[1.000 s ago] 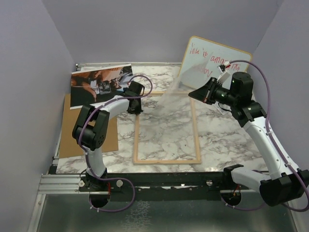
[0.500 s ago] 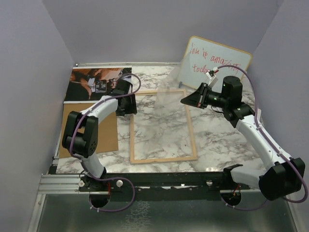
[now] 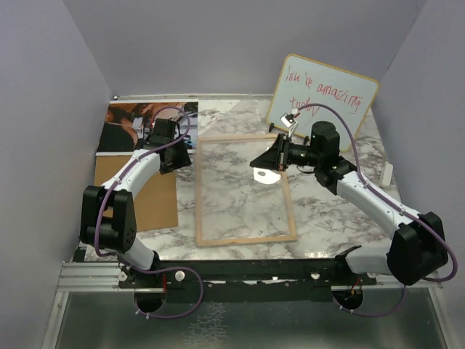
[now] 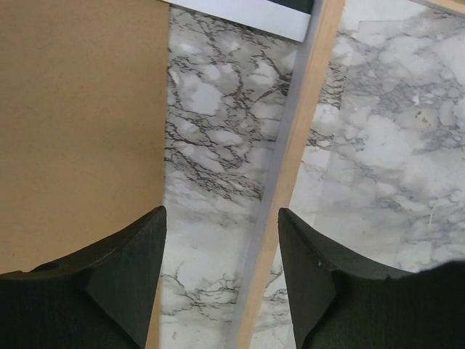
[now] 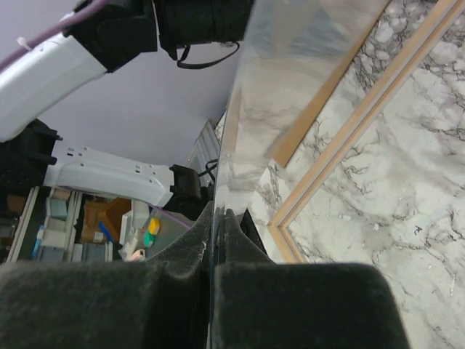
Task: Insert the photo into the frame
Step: Move the photo frame to the center of the board, then place the photo frame item in the photo frame.
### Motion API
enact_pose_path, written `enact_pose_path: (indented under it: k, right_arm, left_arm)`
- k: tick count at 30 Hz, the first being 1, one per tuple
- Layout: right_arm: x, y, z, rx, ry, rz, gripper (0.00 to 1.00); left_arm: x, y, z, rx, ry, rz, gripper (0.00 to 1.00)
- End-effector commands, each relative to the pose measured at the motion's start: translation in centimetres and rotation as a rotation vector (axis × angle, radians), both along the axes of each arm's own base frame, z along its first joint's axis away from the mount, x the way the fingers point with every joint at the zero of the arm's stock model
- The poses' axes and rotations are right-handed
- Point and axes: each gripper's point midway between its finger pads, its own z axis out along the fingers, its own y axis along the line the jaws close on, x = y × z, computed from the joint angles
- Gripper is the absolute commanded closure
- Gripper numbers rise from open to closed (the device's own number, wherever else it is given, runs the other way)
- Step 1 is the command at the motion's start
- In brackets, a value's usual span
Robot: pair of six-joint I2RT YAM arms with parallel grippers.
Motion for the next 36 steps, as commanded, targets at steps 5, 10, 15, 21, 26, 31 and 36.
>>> enact_pose_path:
  k: [5, 10, 15, 21, 26, 31, 36]
  right_arm:
    - [0.5, 0.3, -4.4, -0.031, 0.007, -0.012, 0.99]
    - [2.0, -0.1, -10.8, -0.074, 0.238, -0.158, 0.99]
    - [3.1, -0.5, -13.5, -0.053, 0.343, -0.262, 0.99]
    - [3.8, -2.1, -15.3, -0.149, 0.261, -0.328, 0.99]
    - [4.0, -2.9, -16.1, -0.128, 0.23, -0.394, 0.99]
    - [4.4, -3.8, -17.1, -0.127, 0.23, -0.47, 0.99]
    - [4.5, -4.2, -17.4, -0.108, 0.243, -0.506, 0.99]
  left_arm:
    - [-1.3, 4.1, -2.3, 0.072, 0.071, 0.209, 0.39]
    - [-1.8, 5.5, -3.0, 0.14, 0.089, 0.226, 0.39]
    - [-2.2, 5.1, -3.5, 0.14, 0.112, 0.162, 0.39]
    - [-2.3, 2.4, -4.7, 0.011, 0.132, 0.068, 0.39]
    - [-2.5, 0.6, -5.5, -0.073, 0.152, 0.022, 0.41]
    - [-2.3, 0.2, -6.2, -0.095, 0.159, 0.01, 0.51]
    - [-2.2, -1.1, -6.5, -0.16, 0.149, -0.033, 0.55]
